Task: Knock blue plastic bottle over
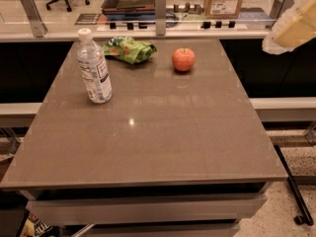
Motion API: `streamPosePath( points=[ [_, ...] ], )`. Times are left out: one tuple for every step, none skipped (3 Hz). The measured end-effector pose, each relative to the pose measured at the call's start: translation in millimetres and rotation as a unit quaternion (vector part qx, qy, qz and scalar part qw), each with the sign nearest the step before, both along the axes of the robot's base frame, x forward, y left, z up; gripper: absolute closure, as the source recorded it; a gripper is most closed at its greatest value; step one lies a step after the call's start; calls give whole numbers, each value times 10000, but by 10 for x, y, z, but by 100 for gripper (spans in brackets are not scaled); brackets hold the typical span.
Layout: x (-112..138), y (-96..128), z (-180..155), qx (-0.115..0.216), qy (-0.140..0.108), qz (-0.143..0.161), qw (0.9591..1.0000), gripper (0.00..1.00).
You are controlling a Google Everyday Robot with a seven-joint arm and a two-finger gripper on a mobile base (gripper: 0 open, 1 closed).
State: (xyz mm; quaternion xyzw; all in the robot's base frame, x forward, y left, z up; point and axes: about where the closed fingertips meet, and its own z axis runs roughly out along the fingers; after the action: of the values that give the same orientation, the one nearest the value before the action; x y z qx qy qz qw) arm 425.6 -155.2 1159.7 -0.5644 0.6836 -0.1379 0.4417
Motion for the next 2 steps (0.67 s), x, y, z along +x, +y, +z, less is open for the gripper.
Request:
streamPosePath(
  points=[
    [0,0,0,0,0,0,10000,0],
    [12,99,-46,276,-35,142,9995,0]
  ],
)
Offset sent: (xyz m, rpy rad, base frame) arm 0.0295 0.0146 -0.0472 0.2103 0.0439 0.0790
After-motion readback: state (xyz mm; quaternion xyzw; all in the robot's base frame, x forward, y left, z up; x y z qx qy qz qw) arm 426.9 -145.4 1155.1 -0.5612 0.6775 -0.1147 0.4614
